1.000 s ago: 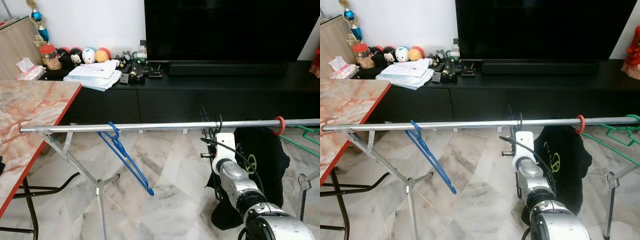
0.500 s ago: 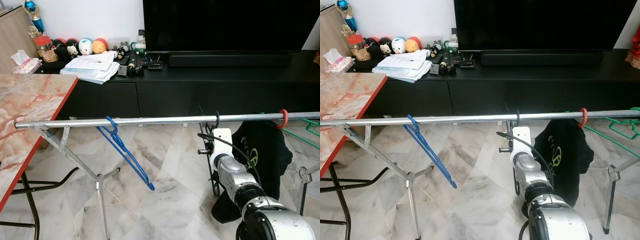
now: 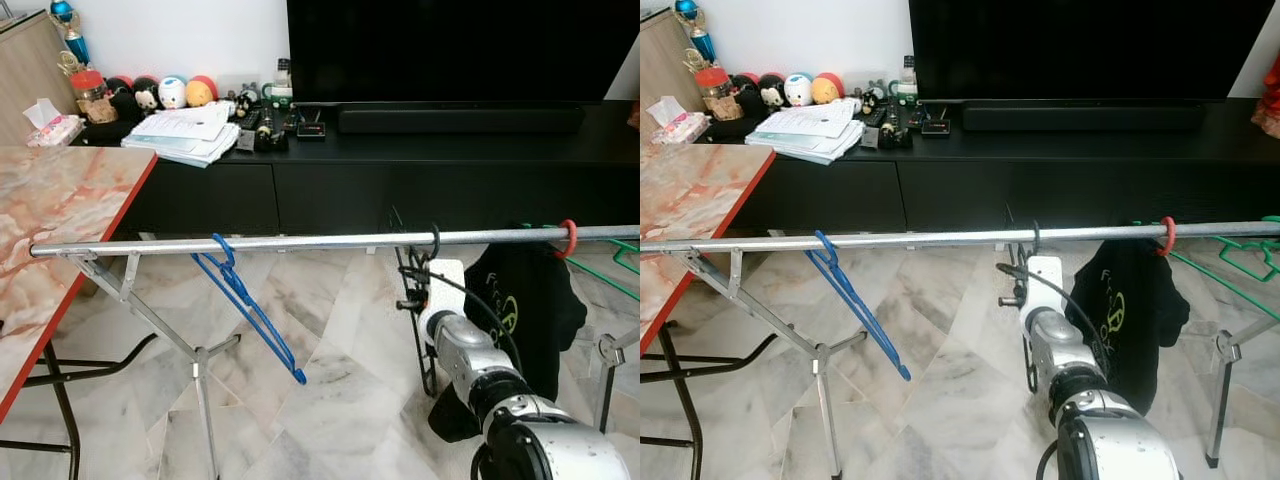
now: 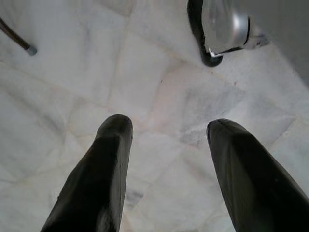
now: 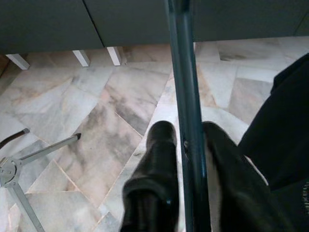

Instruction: Hang hanger

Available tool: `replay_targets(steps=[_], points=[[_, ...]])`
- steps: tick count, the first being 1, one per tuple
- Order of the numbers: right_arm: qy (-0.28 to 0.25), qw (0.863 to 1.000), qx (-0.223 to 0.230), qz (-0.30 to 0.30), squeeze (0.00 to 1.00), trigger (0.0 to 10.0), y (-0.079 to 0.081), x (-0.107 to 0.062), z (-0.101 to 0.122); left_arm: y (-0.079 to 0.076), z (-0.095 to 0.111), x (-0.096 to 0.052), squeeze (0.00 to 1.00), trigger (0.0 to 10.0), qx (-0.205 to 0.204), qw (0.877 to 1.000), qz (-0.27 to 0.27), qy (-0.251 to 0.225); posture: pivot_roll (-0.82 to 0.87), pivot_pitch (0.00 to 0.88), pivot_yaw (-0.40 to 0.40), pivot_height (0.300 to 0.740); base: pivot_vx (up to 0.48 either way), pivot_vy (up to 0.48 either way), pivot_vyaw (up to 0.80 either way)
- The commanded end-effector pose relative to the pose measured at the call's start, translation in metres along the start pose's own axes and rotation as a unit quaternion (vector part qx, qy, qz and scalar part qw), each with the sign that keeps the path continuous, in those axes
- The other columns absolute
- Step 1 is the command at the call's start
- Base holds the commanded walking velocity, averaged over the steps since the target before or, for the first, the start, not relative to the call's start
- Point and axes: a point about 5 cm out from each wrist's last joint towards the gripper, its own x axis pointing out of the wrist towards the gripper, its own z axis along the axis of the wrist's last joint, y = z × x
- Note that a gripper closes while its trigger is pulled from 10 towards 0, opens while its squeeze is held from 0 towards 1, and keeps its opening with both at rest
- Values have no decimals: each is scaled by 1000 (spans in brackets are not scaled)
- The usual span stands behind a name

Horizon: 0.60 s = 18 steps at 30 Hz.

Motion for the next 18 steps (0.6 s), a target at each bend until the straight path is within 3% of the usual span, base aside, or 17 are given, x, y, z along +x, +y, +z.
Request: replay_targets(steps=[1,13,18], points=[[-11,1000,6,6,1000,10000,3,0,1,2,-10,-2,0,10000,1,1000,4,18,164,133,39,740,0,0,0],[-71,997,17,29,1000,10000,11,-1,13,2,4,2,0,10000,-16,1000,13,14,127,82,29,740,0,0,0],[-93,995,17,39,1000,10000,14,-2,14,13,22,4,0,10000,-23,998,47,-22,106,60,25,740,0,0,0]])
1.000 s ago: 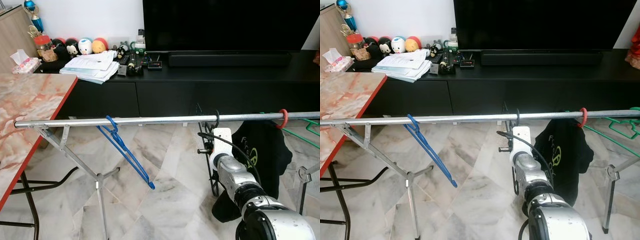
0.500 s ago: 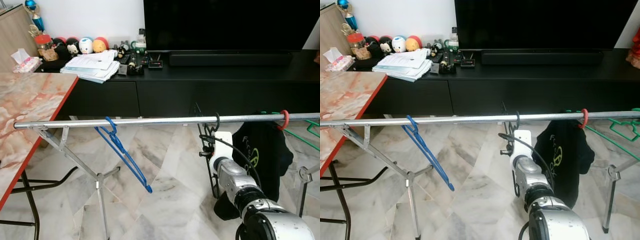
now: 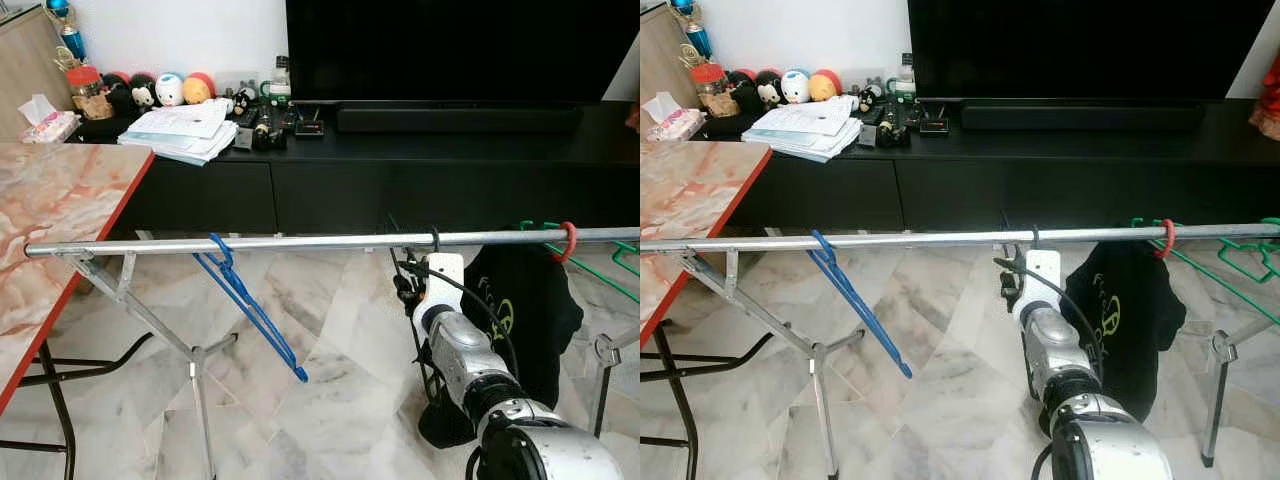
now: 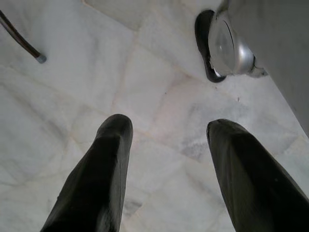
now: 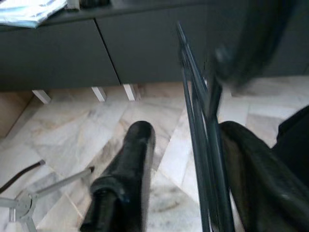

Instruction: Hang hanger

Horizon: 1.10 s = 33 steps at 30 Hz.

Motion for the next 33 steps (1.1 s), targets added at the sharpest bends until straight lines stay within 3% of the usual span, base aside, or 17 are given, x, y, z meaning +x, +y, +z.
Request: replay_targets(steps=[1,5,8,12,17,22,24,25,29,33], points=[[-9,1000,3,7,1000,10000,3,-1,-1,7,-1,-1,0,10000,-5,1000,17,-1,106,60,25,740,0,0,0],[-14,1000,-7,15,1000,10000,3,-3,-6,19,29,2,0,10000,-11,997,54,-56,102,37,19,740,0,0,0],[-15,1000,-9,16,1000,10000,3,-3,-8,21,37,3,0,10000,-13,996,61,-71,100,34,18,740,0,0,0],[-30,1000,6,-4,1000,10000,-1,-7,-14,24,64,2,0,10000,-13,988,74,-131,93,5,8,740,0,0,0],[-73,997,29,-5,1000,10000,-4,-15,-22,23,77,1,0,10000,-20,983,70,-170,88,0,5,740,0,0,0],[-99,994,38,-23,988,10000,-12,-25,-32,19,75,1,0,10000,-22,983,63,-169,71,0,-1,740,0,0,0],[-114,993,24,-31,165,10000,-17,-35,-42,18,74,1,0,10000,-30,983,64,-169,66,0,-6,740,0,0,0],[-114,993,18,-35,0,10000,-18,-39,-47,18,74,1,0,10000,-34,983,64,-169,62,0,-6,740,0,0,0],[-101,992,43,-60,0,10000,-25,-55,-72,17,74,1,0,10000,-40,982,64,-172,60,0,-6,740,0,0,0],[-91,993,38,-57,0,10000,-22,-69,-89,17,76,1,0,10000,-40,981,63,-177,50,0,-4,740,0,0,0]])
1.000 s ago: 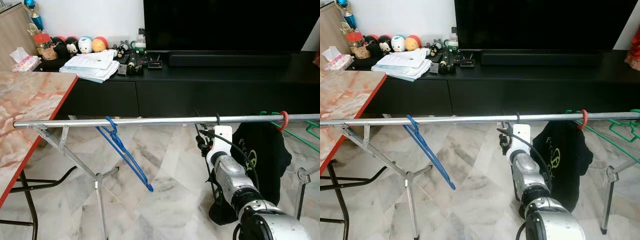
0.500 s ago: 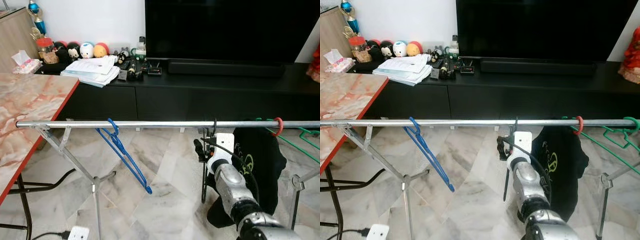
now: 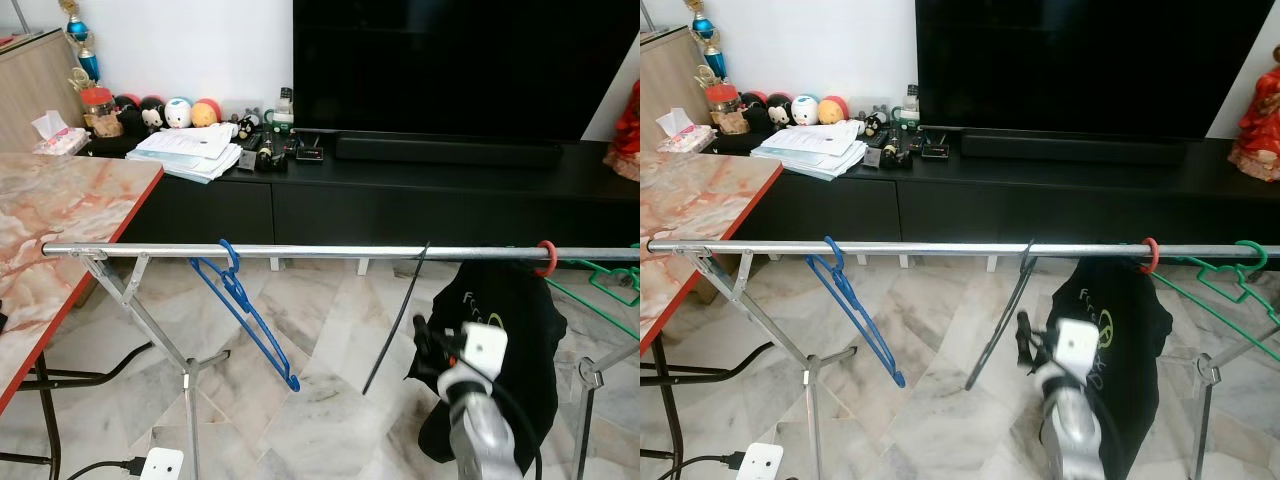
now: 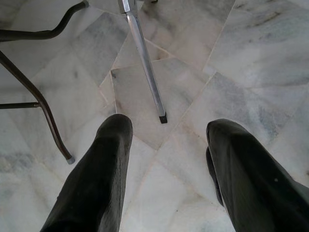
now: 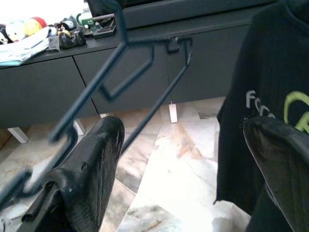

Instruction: Hang hanger

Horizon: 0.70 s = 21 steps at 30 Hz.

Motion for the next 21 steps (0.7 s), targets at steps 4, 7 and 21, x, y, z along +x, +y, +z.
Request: replay_targets(steps=[4,7,21], points=[[-4,1000,10,-3,0,10000,5,-8,-2,2,-6,-1,0,10000,-1,1000,-3,16,50,0,-1,740,0,0,0],[7,999,33,-12,0,10000,3,-11,-8,2,-7,-1,0,10000,1,1000,-4,22,61,0,-3,740,0,0,0],[127,988,32,-80,0,10000,-23,-48,-64,5,-26,-8,0,10000,-45,997,9,67,50,0,16,740,0,0,0]])
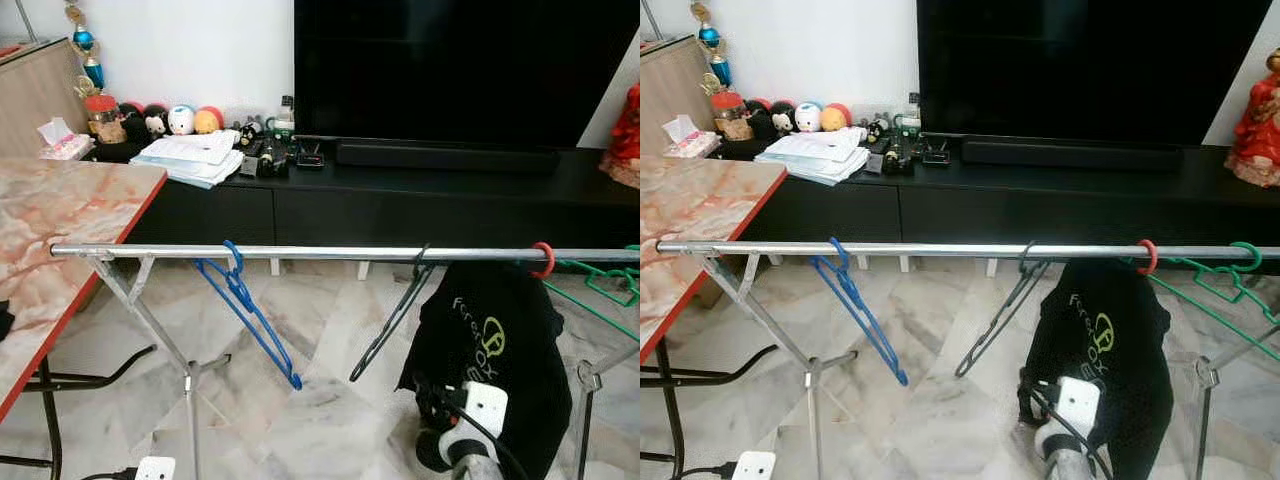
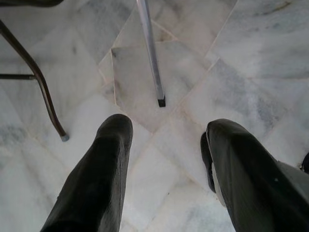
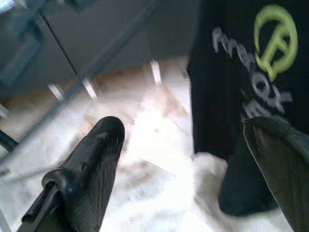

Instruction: Hang hanger

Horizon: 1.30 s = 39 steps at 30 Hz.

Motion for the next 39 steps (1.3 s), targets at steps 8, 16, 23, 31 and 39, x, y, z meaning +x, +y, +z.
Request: replay_targets(steps=[8,16,23,31,39], points=[[220,975,-4,-12,0,10000,-15,-28,-68,1,-10,-2,0,10000,-14,999,-3,29,42,0,29,740,0,0,0],[268,963,-25,8,0,10000,-13,-36,-81,1,-10,-2,0,10000,-26,999,0,37,46,0,30,740,0,0,0],[276,960,-31,22,0,10000,-5,-35,-82,-3,-8,0,0,10000,-27,999,-8,39,47,0,24,740,0,0,0],[304,952,-29,28,0,10000,-10,-49,-96,-15,-2,2,0,10000,-28,999,-17,39,51,0,23,740,0,0,0],[308,951,-27,19,0,10000,-14,-52,-98,-39,0,2,0,10000,-24,998,-29,52,48,0,26,740,0,0,0]])
